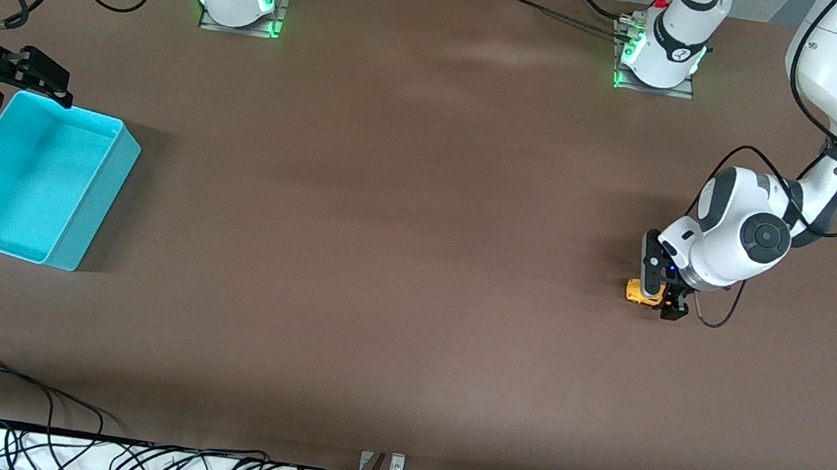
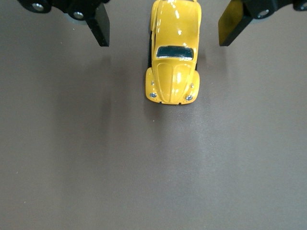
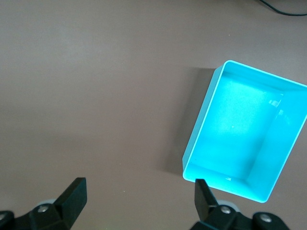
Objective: Wind up and store yellow beetle car
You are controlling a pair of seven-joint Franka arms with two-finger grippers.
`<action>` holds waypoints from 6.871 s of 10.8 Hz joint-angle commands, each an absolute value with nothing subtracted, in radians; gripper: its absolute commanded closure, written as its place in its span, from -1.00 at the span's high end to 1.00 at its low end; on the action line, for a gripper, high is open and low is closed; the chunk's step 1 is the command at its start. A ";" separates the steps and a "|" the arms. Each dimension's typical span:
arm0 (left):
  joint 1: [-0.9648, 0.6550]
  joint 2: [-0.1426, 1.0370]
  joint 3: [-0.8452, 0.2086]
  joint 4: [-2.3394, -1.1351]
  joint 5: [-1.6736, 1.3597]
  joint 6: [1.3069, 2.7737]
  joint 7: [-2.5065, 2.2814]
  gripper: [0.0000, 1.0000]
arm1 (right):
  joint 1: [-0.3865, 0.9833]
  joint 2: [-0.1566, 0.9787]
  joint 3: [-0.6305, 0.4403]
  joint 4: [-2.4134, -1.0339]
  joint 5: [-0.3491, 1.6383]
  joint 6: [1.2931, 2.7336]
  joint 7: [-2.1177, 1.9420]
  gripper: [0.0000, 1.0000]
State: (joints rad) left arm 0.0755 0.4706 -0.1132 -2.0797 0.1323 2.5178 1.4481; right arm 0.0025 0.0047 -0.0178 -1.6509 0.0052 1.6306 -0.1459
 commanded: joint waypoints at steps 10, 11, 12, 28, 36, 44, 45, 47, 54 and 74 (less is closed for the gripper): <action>0.081 0.505 -0.114 -2.068 0.153 2.526 1.488 -1.00 | 0.003 -0.002 -0.025 -1.649 0.006 1.629 -0.170 1.00; 0.084 0.505 -0.114 -2.068 0.153 2.526 1.488 -1.00 | 0.003 -0.002 -0.023 -1.649 0.006 1.629 -0.169 1.00; 0.092 0.517 -0.114 -2.068 0.153 2.525 1.488 -1.00 | 0.003 -0.002 -0.023 -1.649 0.006 1.629 -0.169 1.00; 0.396 0.595 -0.106 -1.977 0.153 2.514 1.835 -1.00 | 0.003 -0.002 -0.029 -1.649 0.008 1.629 -0.175 1.00; 0.429 0.606 -0.095 -1.954 0.153 2.513 1.884 -1.00 | 0.002 -0.002 -0.031 -1.649 0.008 1.629 -0.187 1.00; 0.433 0.550 -0.104 -1.867 0.135 2.323 1.884 1.00 | 0.003 -0.002 -0.031 -1.649 0.008 1.631 -0.187 1.00; 0.428 0.510 -0.110 -1.815 0.133 2.192 1.881 1.00 | 0.003 -0.002 -0.031 -1.649 0.008 1.631 -0.187 1.00; 0.428 0.495 -0.110 -1.717 0.124 2.047 1.862 1.00 | 0.003 -0.002 -0.031 -1.649 0.008 1.631 -0.187 1.00; 0.423 0.381 -0.124 -1.601 0.087 1.827 1.634 1.00 | 0.003 0.000 -0.031 -1.649 0.008 1.631 -0.187 1.00; 0.107 0.075 -0.193 -1.574 0.045 1.450 0.690 1.00 | -0.001 0.070 0.003 -1.891 0.040 1.929 -0.317 1.00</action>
State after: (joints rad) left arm 0.1319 0.1305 -0.2296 -1.5222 0.0707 1.4463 0.7667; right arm 0.0098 0.0895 0.0008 -1.8174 0.0240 1.8619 -0.2419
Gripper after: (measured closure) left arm 0.000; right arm 0.000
